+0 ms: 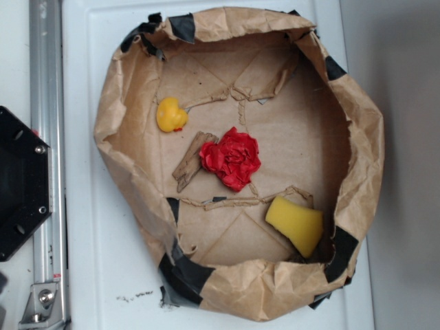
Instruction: Grab the yellow duck.
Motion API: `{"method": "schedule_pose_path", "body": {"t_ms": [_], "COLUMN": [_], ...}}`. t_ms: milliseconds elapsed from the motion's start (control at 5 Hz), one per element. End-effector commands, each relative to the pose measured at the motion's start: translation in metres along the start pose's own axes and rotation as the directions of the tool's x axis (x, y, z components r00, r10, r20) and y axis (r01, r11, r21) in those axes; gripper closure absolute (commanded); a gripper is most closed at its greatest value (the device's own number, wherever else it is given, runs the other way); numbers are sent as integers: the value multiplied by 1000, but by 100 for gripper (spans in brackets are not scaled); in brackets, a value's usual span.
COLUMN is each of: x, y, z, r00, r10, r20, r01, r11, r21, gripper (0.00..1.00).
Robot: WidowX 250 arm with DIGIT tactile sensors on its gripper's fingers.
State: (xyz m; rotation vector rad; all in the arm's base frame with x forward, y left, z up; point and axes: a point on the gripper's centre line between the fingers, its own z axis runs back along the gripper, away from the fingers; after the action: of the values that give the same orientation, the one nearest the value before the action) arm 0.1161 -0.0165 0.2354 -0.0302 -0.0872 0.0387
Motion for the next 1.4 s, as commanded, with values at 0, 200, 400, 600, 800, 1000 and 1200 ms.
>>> {"method": "schedule_pose_path", "body": {"t_ms": [0, 200, 400, 600, 800, 1000, 1200], "x": [0, 49, 87, 101, 115, 115, 115], "y": [0, 20, 25, 28, 44, 44, 44], "z": [0, -18, -65, -101, -151, -151, -151], "r00": [1000, 993, 983, 971, 972, 972, 972], "r10": [0, -96, -186, -240, -213, -213, -213], "r20": [0, 67, 11, -18, -99, -99, -99], "r01": [0, 92, 182, 240, 213, 213, 213], "r11": [1000, 994, 974, 963, 977, 977, 977], "r21": [0, 58, 135, 125, -12, -12, -12], "gripper": [0, 0, 0, 0, 0, 0, 0]}}
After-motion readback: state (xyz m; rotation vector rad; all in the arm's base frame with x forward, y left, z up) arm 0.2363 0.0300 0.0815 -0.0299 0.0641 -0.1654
